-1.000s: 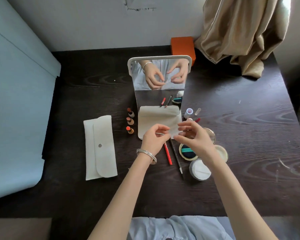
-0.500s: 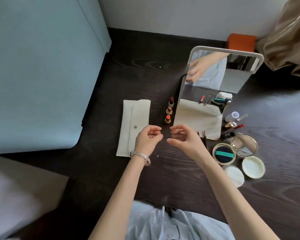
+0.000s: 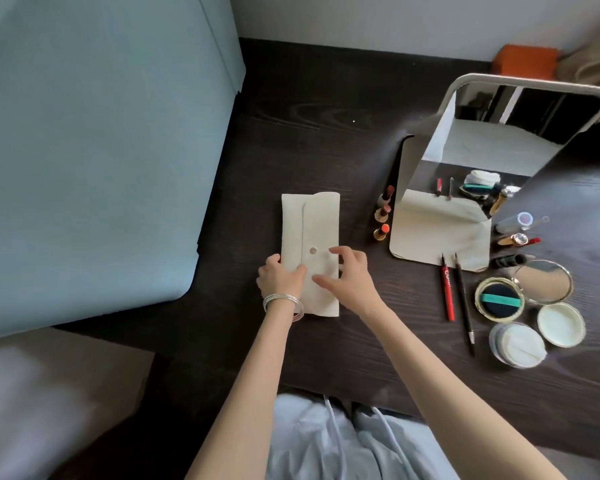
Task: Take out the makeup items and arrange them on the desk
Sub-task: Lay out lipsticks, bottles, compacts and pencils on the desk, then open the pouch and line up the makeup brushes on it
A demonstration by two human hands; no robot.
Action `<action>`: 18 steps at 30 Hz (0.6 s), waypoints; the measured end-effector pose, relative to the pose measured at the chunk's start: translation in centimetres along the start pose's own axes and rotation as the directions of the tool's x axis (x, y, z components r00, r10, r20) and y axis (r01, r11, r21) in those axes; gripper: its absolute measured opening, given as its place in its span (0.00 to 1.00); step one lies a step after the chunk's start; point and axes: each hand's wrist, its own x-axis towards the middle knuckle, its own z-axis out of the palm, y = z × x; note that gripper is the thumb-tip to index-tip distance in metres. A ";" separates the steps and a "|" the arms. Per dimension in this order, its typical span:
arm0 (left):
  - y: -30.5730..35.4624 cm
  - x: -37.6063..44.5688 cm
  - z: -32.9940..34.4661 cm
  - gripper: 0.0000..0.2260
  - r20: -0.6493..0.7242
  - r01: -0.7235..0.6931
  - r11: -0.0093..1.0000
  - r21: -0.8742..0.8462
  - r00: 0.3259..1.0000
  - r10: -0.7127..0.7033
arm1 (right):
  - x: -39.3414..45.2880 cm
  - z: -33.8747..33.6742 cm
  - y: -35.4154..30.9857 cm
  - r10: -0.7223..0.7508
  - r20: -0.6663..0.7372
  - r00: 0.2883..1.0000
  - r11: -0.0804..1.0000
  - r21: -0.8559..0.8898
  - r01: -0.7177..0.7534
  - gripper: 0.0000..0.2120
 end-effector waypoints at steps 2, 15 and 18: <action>0.1 0.4 -0.1 0.20 0.055 0.048 0.996 -0.070 0.998 -0.044 | 0.3 0.4 -0.2 0.035 -0.023 0.999 0.999 -0.022 -0.036 0.31; -0.9 -3.6 0.2 0.12 0.270 0.100 0.897 -0.431 0.962 0.023 | -3.2 2.5 0.4 0.020 -0.157 0.987 0.932 -0.355 -0.075 0.20; -1.7 -4.1 0.4 0.11 0.285 0.105 0.895 -0.434 0.958 0.025 | -3.9 2.7 0.5 0.015 -0.121 0.993 0.920 -0.386 -0.061 0.19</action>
